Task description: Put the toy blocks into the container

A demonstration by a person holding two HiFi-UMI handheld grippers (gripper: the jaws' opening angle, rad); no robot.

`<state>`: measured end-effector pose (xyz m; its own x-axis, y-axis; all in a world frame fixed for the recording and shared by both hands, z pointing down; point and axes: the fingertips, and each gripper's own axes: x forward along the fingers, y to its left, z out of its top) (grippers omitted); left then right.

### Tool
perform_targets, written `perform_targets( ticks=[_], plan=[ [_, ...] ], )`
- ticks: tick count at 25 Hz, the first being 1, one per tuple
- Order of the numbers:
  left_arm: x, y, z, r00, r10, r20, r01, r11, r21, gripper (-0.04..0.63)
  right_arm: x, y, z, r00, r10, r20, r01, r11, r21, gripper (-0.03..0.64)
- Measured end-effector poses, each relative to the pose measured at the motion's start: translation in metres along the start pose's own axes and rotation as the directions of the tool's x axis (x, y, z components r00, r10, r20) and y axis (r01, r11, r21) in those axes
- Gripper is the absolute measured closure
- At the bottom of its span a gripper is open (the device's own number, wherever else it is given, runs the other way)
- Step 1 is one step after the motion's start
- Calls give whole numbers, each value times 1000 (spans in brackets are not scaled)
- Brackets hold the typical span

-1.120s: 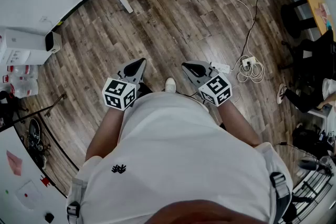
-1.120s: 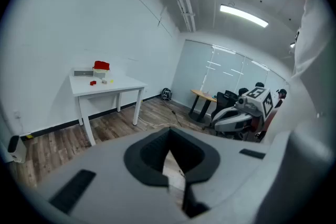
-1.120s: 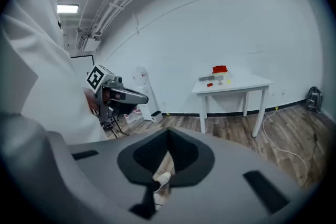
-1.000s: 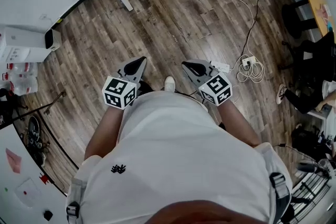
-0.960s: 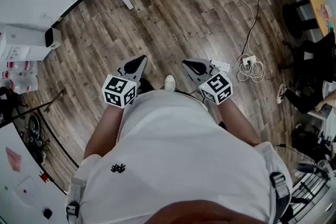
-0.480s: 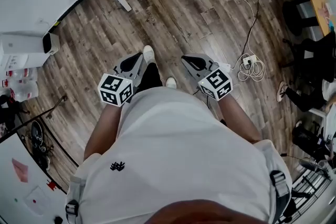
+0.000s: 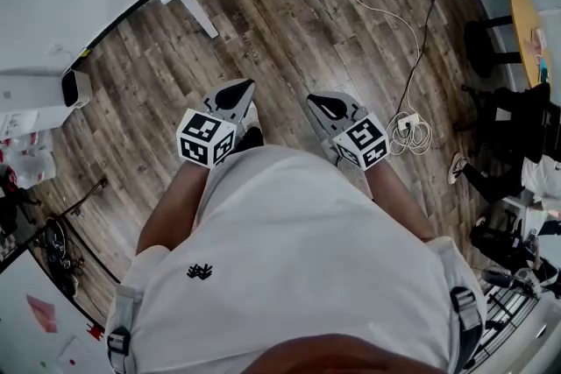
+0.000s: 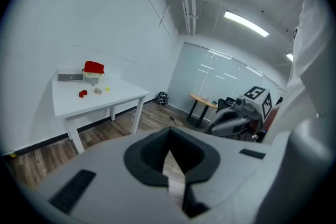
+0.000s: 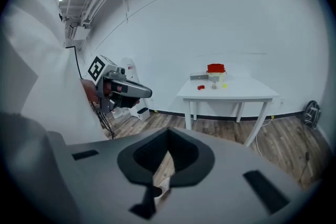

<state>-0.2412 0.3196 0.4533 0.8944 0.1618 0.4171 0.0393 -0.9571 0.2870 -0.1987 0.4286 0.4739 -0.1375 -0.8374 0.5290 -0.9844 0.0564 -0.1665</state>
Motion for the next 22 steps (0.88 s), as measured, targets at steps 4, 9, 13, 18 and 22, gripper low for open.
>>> perform_targets(
  ticks=[4,9,13,18,22],
  plan=[
    [-1,49,10,1000,12,1,-12,1000,-15,589,34,-19,37,1000,4,6,-4,1000,-12,607],
    [5,94,10,1000,19,-16,-19,999,-35,589,71,-44,66,1000,6,-16,-7,1000,-22,606],
    [8,116,15,999,36,-19,-37,997,-65,589,91,-61,80,999,20,-26,-21,999,-25,597],
    [29,141,28,997,69,-27,-70,996,-58,589,112,-95,84,998,49,-35,-49,999,-19,566],
    [52,164,47,991,129,-28,-130,990,-60,589,132,-134,96,996,87,-21,-88,996,-34,561]
  ],
)
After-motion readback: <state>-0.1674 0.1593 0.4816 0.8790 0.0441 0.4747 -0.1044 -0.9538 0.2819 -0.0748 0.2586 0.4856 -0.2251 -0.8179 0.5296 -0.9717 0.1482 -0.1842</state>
